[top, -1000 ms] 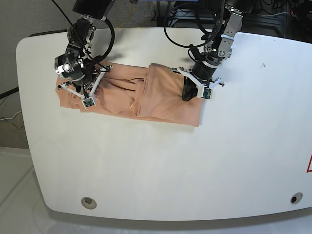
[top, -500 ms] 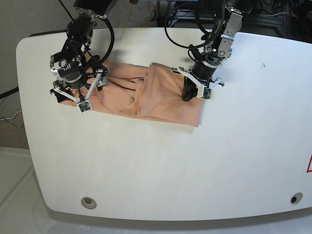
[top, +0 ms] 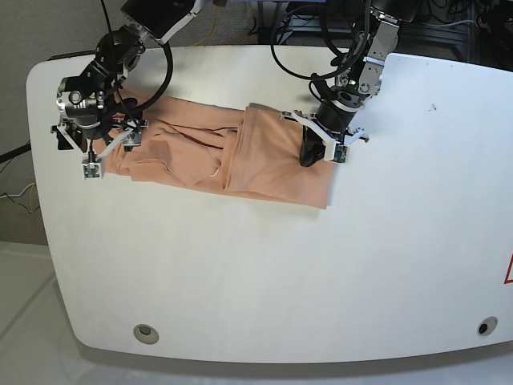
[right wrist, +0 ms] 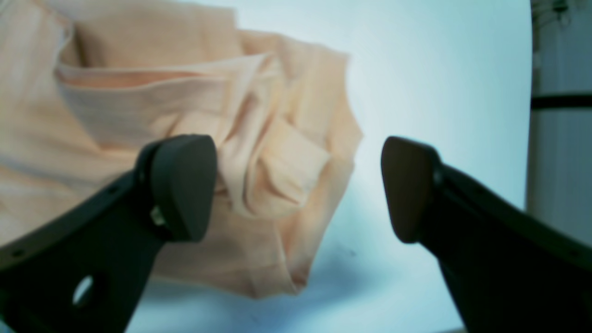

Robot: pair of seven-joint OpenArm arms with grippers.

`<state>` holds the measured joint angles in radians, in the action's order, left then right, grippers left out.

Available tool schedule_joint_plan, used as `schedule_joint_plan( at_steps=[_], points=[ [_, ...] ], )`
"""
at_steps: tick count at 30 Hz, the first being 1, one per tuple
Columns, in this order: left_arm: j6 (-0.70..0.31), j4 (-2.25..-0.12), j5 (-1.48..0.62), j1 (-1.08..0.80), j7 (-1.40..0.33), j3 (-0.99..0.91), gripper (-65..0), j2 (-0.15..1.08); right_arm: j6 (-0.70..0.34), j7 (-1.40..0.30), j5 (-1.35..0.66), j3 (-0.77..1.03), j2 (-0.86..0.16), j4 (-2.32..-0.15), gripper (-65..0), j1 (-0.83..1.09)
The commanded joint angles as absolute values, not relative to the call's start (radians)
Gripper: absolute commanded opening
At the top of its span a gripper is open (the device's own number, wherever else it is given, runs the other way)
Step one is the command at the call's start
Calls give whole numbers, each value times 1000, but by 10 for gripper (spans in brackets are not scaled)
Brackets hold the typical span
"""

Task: Fold the T-shirt properly
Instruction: 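Open the right gripper and lift it off the strip end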

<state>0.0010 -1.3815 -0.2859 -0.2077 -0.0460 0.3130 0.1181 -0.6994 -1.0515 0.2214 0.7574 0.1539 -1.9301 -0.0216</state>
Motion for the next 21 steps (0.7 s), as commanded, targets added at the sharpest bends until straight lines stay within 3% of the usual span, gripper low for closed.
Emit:
schedule_joint_plan(
  at_steps=[1, 9, 21],
  points=[
    [59, -1348, -262, -231, -202, 311, -646, 130, -698, -1044, 136, 814, 145, -1940, -118, -45],
    [59, -1346, -259, -231, -203, 311, -646, 130, -698, -1190, -68, 992, 88, -1848, -120, -87],
    [59, -1346, -259, -231, -203, 311, -646, 133, -698, -1290, -286, 1070, 10, -1672, -120, -88]
  ],
)
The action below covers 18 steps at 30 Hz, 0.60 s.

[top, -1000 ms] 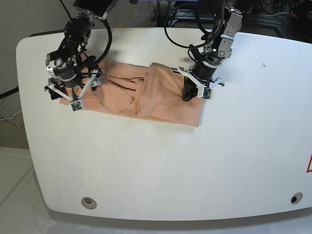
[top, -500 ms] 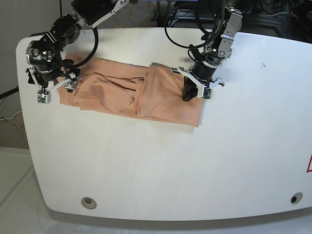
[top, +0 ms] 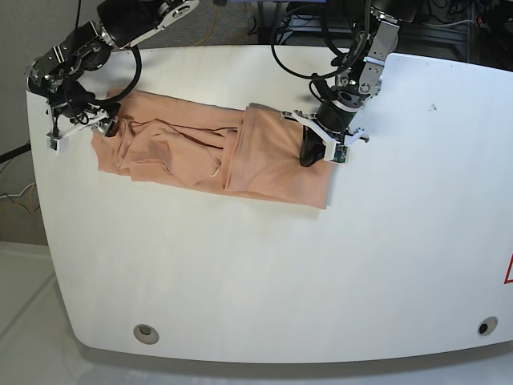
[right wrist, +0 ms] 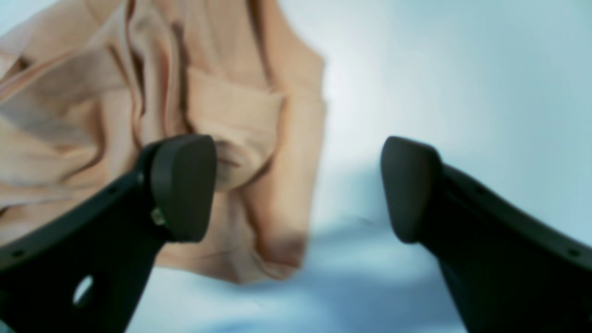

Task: Fold the T-shirt properly
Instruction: 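Open the right gripper and lift it off the strip end, then lower the right gripper onto the strip end and grasp it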

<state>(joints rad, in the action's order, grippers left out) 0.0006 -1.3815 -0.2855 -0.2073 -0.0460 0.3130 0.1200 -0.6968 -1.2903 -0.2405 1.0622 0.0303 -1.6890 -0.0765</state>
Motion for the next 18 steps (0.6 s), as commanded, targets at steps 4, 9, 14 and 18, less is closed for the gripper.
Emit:
schedule_joint_plan(
  at_steps=[4, 9, 14, 18],
  points=[
    [59, -1346, -259, -231, -203, 311, -646, 133, -698, -1291, -325, 1073, 8, -1653, -120, -85],
    [59, -1346, -259, -231, -203, 311, -646, 133, -698, -1293, -352, 1069, 12, -1652, -120, -82],
    [59, -1346, -259, -231, -203, 311, -646, 133, -698, -1294, -378, 1067, 16, -1650, -120, -81],
    [59, -1346, -259, -231, -203, 309, -646, 133, -698, -1294, -395, 1067, 31, -1649, -120, -81]
  ],
)
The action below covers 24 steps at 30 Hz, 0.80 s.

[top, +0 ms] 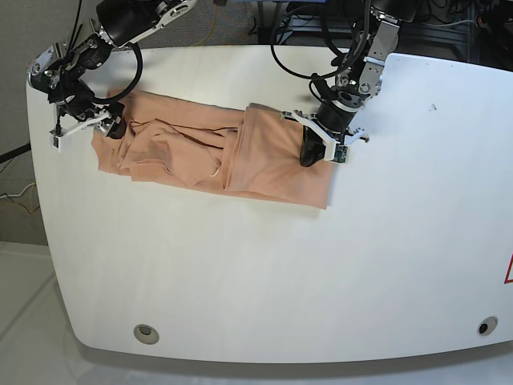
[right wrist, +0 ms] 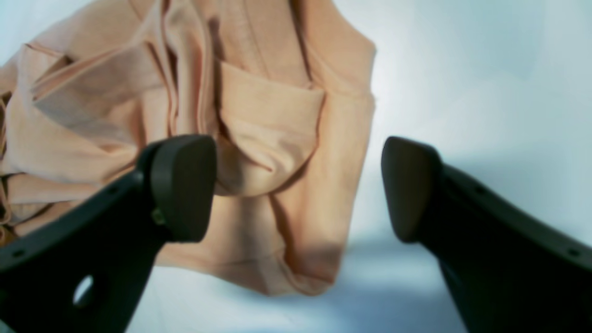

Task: Fold the T-shirt properly
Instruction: 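Lower the right gripper onto the strip end and grasp it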

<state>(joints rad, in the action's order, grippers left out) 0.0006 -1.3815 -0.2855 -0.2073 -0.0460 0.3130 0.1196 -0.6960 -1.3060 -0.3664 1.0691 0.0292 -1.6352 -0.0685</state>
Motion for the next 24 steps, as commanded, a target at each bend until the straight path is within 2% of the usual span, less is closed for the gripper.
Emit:
schedule_joint_plan(
  at_steps=[1, 24],
  points=[
    [59, -1346, -259, -231, -203, 309, -646, 133, -698, -1294, -395, 1066, 33, -1649, -120, -81],
    [59, -1346, -262, -237, -203, 306, -646, 133, -698, -1288, -395, 1024, 61, -1649, -120, -65]
  ],
)
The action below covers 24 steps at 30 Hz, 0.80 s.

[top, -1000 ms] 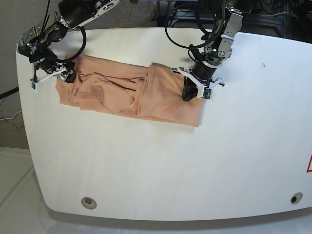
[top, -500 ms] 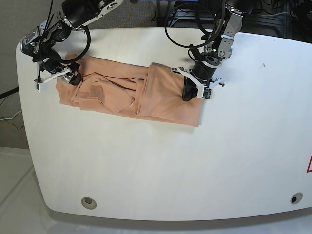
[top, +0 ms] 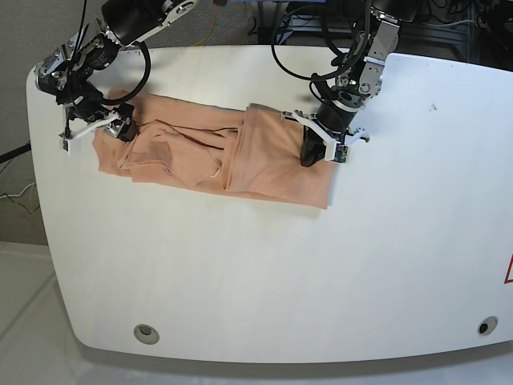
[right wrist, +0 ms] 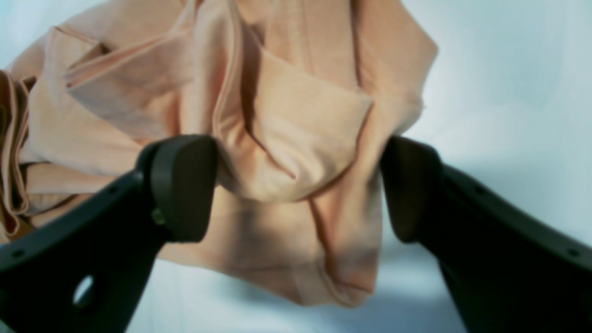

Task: Fold the T-shirt properly
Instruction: 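Lower the right gripper onto the strip end and grasp it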

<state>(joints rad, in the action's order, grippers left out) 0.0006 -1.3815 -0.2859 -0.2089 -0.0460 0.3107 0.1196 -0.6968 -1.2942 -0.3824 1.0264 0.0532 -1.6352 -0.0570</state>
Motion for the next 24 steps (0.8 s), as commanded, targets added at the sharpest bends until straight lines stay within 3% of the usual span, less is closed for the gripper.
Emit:
schedule_joint_plan(
  at_steps=[1, 18, 22, 24],
  points=[
    [59, -1346, -262, -237, -203, 306, -646, 133, -698, -1288, -395, 1023, 65, -1649, -120, -65],
    [59, -1346, -262, -237, -203, 306, -646, 133, -698, -1285, -386, 951, 99, -1649, -128, -61],
    [59, -1346, -262, -237, -203, 306, -646, 133, -698, -1264, -386, 947, 102, -1649, -212, -59],
    [59, -1346, -262, -239, -203, 306, -646, 133, -698, -1257, -386, 947, 104, -1649, -291, -59]
  ],
)
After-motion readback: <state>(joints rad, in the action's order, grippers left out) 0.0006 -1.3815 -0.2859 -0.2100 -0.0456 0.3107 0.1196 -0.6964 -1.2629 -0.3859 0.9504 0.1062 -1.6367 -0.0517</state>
